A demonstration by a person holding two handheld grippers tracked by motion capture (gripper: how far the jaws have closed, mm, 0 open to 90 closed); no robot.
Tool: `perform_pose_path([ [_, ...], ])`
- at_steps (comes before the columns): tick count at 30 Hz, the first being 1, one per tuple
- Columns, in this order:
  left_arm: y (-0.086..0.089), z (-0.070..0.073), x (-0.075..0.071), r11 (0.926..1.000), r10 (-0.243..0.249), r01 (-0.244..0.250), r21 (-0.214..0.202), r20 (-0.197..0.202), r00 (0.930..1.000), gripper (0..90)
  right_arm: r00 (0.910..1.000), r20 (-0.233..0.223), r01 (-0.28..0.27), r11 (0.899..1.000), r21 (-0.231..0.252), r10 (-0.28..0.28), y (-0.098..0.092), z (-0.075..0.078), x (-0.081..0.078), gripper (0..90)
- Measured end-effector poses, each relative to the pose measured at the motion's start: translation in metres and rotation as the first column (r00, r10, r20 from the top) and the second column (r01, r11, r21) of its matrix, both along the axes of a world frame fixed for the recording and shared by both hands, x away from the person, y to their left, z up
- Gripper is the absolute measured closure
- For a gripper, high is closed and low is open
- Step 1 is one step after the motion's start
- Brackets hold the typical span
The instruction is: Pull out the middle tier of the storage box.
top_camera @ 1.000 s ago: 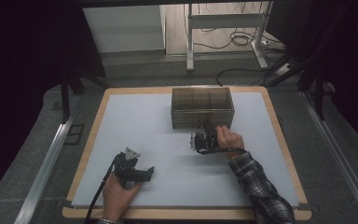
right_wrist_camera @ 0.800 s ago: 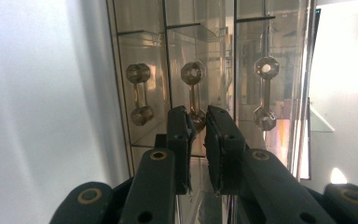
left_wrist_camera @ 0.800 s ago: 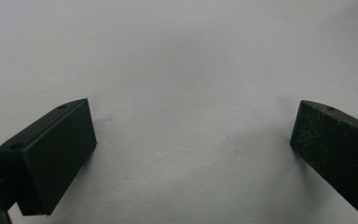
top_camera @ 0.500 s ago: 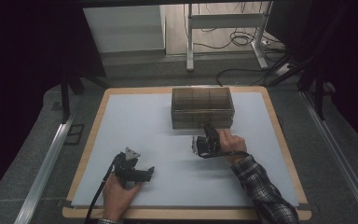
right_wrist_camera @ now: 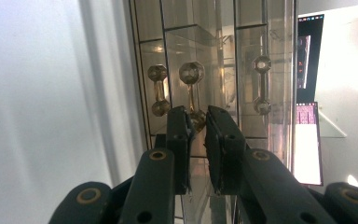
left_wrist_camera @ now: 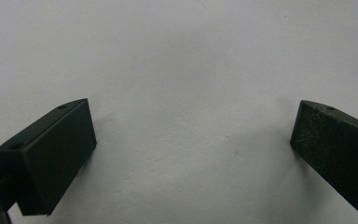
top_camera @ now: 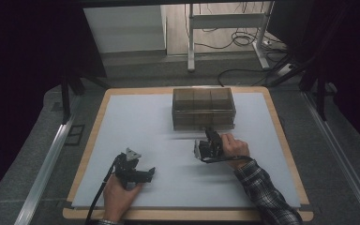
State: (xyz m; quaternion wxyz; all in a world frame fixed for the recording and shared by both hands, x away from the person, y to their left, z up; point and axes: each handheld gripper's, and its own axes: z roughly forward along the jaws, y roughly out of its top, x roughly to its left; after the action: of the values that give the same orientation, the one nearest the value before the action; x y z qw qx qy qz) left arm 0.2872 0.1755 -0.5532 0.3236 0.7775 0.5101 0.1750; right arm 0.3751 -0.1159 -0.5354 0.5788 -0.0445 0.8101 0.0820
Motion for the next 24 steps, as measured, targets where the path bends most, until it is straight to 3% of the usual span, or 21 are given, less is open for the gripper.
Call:
perform_pose_path([
  [5, 0.0, 0.0, 0.0, 1.0, 0.0, 0.0, 0.0, 0.0, 1.0, 0.0, 0.9999, 0.008, 0.015, 1.0, -0.012, -0.015, 0.001, 0.001, -0.001, 78.2],
  [6, 0.0, 0.0, 0.0, 1.0, 0.0, 0.0, 0.0, 0.0, 1.0, 0.0, 0.9988, -0.048, -0.009, 1.0, -0.004, 0.009, 0.0, 0.001, 0.002, 78.1],
  [8, 0.0, 0.0, 0.0, 1.0, 0.0, 0.0, 0.0, 0.0, 1.0, 0.0, 0.9999, -0.01, -0.003, 1.0, 0.006, 0.003, 0.0, 0.001, 0.0, 77.2],
  [16, 0.0, 0.0, 0.0, 1.0, 0.0, 0.0, 0.0, 0.0, 1.0, 0.0, 0.9993, -0.036, 0.007, 1.0, 0.025, -0.006, -0.002, 0.008, -0.003, 76.0],
  [24, 0.0, 0.0, 0.0, 1.0, -0.001, 0.001, 0.001, 0.0, 1.0, 0.0, 0.9934, -0.114, -0.005, 0.997, 0.073, 0.013, -0.004, 0.019, -0.004, 76.0],
])
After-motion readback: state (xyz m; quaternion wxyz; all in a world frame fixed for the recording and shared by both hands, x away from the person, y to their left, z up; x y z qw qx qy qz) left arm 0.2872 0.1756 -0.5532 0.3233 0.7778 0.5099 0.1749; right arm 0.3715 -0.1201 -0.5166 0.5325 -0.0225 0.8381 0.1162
